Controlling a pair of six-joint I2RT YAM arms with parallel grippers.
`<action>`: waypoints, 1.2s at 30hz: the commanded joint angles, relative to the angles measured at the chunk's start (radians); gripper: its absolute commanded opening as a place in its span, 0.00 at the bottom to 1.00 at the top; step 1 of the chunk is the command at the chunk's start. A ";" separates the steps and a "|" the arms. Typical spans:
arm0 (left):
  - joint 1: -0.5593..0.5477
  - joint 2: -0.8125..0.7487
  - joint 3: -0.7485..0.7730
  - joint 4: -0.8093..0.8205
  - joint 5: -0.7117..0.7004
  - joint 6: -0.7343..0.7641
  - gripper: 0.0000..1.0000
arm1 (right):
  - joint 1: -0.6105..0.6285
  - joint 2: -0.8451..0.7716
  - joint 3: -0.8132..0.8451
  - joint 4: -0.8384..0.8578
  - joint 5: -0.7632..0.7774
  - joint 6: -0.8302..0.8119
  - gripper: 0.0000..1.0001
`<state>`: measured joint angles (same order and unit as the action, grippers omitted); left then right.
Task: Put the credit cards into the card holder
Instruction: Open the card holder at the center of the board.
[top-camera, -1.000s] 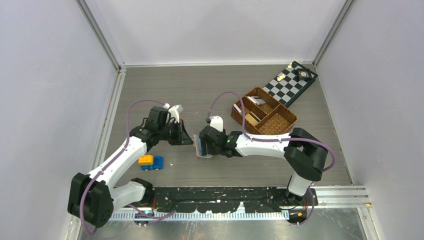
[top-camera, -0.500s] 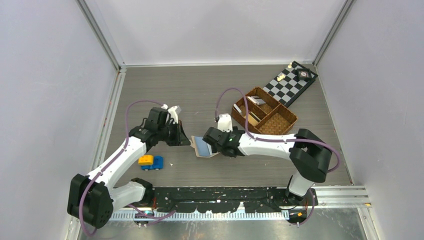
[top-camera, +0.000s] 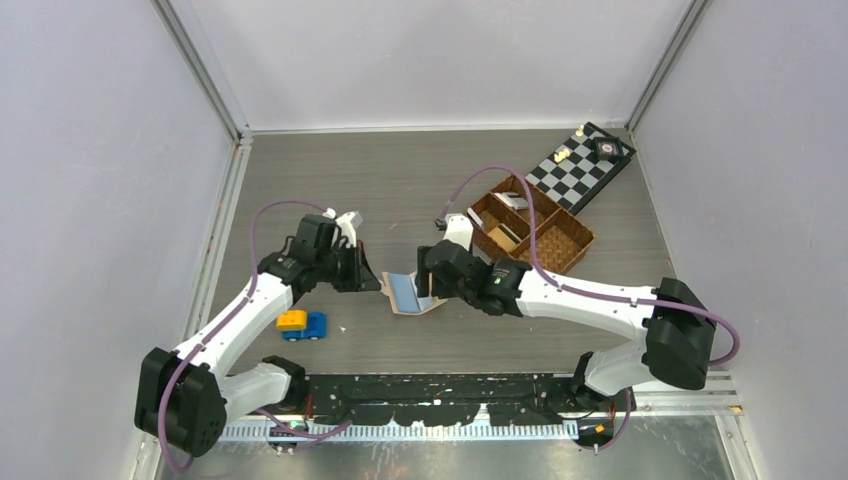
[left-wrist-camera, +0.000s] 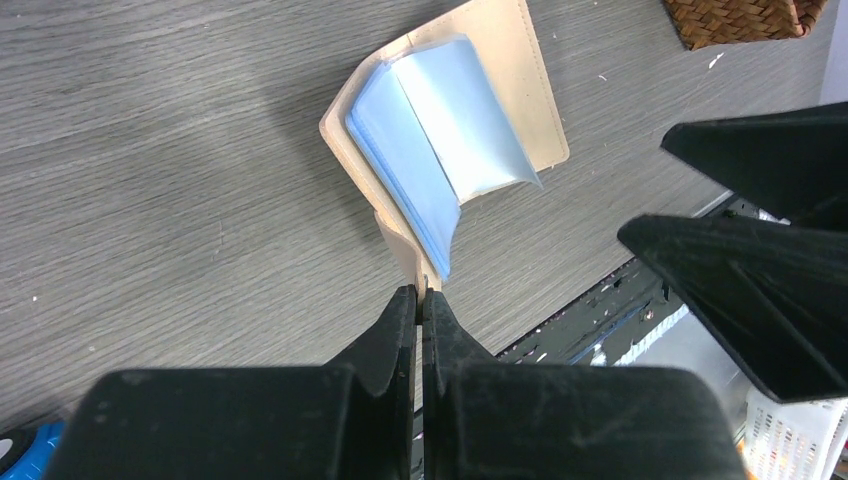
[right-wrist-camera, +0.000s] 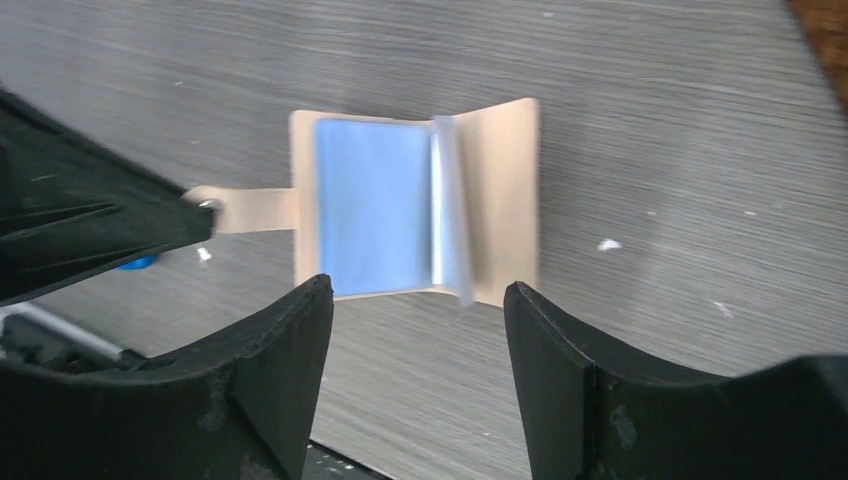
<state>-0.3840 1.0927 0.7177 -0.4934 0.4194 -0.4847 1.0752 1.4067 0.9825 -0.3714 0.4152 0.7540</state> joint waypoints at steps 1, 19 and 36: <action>0.004 -0.021 0.040 0.007 0.018 0.021 0.00 | 0.012 0.025 0.008 0.140 -0.118 -0.018 0.65; 0.004 -0.019 0.040 0.005 0.022 0.023 0.00 | 0.022 0.270 0.080 0.203 -0.216 -0.025 0.53; 0.004 -0.022 0.041 0.005 0.022 0.023 0.00 | 0.025 0.316 0.097 0.166 -0.165 -0.011 0.54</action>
<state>-0.3840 1.0927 0.7177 -0.4934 0.4198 -0.4801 1.0916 1.7107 1.0401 -0.2028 0.2089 0.7368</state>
